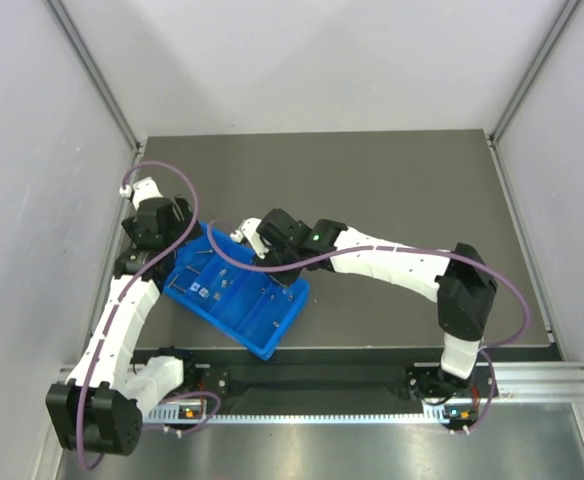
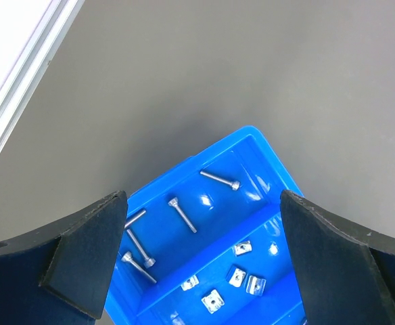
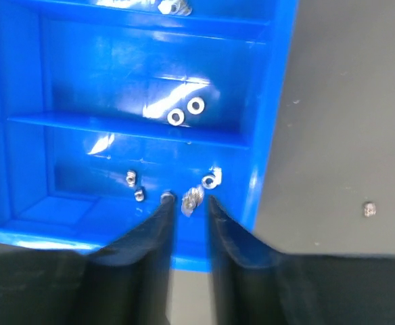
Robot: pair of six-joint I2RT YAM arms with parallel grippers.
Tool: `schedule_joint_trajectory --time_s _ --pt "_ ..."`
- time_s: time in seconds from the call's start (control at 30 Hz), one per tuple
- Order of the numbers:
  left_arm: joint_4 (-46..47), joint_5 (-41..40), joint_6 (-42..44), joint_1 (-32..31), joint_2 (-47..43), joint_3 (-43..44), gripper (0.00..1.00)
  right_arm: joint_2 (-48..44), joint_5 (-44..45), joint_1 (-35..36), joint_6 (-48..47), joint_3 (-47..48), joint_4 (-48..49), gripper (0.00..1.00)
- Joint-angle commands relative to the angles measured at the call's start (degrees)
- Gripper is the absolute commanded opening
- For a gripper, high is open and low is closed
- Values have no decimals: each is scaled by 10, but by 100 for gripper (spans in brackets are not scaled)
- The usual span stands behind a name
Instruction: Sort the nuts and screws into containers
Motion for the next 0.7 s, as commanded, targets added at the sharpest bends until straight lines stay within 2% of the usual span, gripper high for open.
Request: schedule_joint_trajectory --time_s 0.0,0.03,0.13,0.37,0.43,0.47,0.53,0.67 --pt "36 5 6 -3 -14 -8 99 4 -8 19 -13 -1 22 30" --pt "38 4 9 -5 -14 -8 99 4 -7 19 -12 3 16 45" --pt "45 0 17 -14 -14 -9 99 -15 2 2 1 27 26 69" --pt "52 -6 29 -25 -18 -14 99 -35 15 -126 51 75 18 71" --pt "53 -3 29 -25 -17 -14 99 -31 24 -161 35 62 9 68" --pt "53 -1 29 -25 -16 -14 99 -30 24 -169 -3 51 10 67" --pt "52 0 29 -25 -14 -13 99 -32 19 -189 -37 13 24 57" --pt "46 7 29 -25 0 -8 99 -33 23 -220 -68 -54 79 56"
